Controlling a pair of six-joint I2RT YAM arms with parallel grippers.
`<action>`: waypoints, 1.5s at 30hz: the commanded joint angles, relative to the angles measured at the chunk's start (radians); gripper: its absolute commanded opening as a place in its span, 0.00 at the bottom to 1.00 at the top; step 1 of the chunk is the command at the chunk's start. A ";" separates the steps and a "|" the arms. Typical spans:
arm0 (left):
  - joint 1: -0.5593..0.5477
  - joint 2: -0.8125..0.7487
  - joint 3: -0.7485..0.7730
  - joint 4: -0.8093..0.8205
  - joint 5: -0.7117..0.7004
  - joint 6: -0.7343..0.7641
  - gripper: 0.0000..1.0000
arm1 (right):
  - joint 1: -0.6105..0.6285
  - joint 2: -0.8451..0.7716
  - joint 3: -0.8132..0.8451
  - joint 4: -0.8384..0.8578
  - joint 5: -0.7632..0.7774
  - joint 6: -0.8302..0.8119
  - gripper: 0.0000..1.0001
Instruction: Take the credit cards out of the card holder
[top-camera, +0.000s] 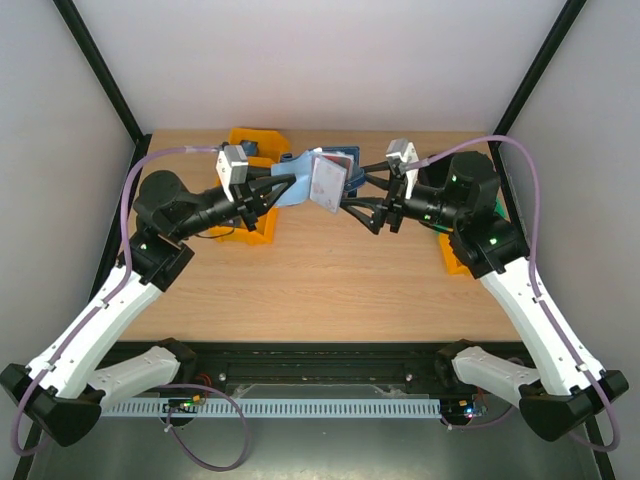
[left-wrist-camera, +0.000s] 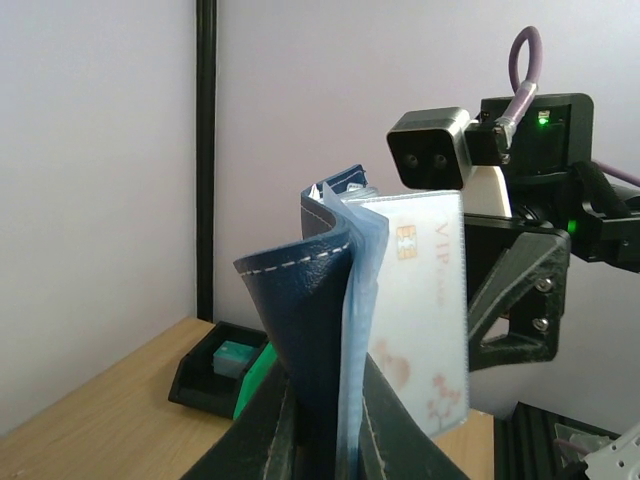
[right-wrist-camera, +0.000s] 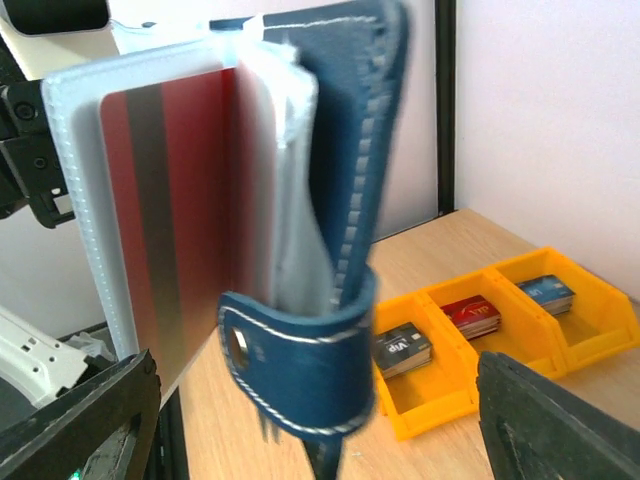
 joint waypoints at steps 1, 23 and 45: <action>0.000 -0.027 -0.001 0.041 0.021 0.019 0.02 | -0.045 -0.025 0.046 -0.044 -0.056 -0.047 0.84; 0.002 -0.032 -0.008 0.054 0.036 0.005 0.02 | -0.063 -0.025 0.028 0.098 -0.022 0.059 0.70; 0.000 -0.025 -0.022 0.088 0.057 -0.022 0.02 | -0.060 0.026 -0.035 0.280 -0.053 0.254 0.63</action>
